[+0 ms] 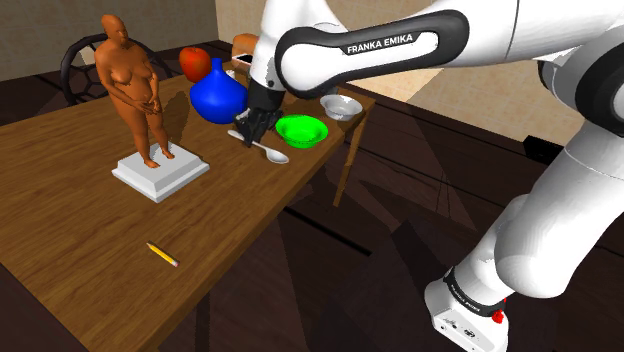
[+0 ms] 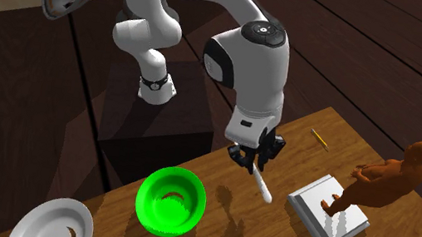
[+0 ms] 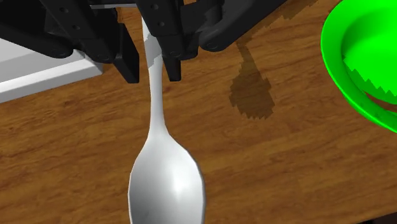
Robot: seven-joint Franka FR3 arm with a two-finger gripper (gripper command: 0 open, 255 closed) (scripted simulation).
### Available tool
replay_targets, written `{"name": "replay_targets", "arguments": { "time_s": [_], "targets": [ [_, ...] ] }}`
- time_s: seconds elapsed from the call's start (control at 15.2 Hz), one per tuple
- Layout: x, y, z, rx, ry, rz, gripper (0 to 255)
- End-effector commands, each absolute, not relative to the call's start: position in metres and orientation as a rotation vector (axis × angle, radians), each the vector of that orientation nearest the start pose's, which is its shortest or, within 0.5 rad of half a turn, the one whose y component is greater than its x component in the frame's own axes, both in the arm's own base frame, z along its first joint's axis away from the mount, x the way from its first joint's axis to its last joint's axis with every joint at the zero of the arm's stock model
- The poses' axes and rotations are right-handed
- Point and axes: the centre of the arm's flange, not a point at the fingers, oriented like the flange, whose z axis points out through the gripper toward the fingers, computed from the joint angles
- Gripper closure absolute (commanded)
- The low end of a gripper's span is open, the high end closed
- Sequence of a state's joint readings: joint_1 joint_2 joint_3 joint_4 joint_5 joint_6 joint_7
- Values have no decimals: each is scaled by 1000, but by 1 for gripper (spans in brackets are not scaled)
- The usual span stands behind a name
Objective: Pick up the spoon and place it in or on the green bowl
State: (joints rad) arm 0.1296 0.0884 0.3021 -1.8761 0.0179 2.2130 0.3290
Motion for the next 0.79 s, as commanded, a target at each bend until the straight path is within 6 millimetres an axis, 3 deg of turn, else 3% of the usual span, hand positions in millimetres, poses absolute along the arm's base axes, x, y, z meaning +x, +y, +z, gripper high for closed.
{"name": "replay_targets", "arguments": {
  "time_s": [0.0,0.46,0.73],
  "targets": [
    [554,250,501,-2989,-134,-329,255],
    [554,250,533,-2989,-134,-329,255],
    [567,199,536,-2989,-134,-329,255]
  ]
}}
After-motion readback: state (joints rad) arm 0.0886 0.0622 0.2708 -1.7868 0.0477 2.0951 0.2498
